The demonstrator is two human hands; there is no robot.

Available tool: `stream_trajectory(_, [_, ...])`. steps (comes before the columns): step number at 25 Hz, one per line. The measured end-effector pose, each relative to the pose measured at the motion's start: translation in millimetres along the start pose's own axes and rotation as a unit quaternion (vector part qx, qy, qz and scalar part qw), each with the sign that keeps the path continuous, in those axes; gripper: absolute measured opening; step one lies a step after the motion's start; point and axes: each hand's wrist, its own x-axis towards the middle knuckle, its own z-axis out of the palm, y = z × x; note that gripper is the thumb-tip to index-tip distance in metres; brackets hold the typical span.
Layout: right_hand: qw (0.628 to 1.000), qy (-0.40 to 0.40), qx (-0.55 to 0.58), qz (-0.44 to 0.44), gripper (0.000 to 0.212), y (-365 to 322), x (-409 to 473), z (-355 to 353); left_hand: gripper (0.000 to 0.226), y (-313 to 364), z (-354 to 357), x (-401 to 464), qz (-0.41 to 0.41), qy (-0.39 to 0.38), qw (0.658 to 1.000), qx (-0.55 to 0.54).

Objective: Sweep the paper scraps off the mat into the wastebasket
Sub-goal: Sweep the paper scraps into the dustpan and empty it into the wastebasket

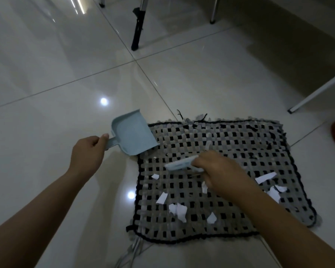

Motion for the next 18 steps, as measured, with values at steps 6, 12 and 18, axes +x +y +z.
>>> stream_trajectory(6, [0.999, -0.026, -0.042, -0.004, 0.033, -16.5, 68.4, 17.3, 0.05, -4.5, -16.5, -6.1, -0.004, 0.023, 1.0, -0.018])
stream_trajectory(12, [0.987, -0.131, -0.085, -0.04, 0.038, -1.5, 4.1, 6.9, 0.038, -9.2, -19.7, -23.8, -0.008, -0.089, 0.996, 0.015])
stream_trajectory(18, [0.991, 0.039, 0.106, 0.072, 0.02, -20.0, -12.8, -13.2, 0.042, -3.8, -20.2, -30.0, 0.005, -0.081, 0.996, 0.041])
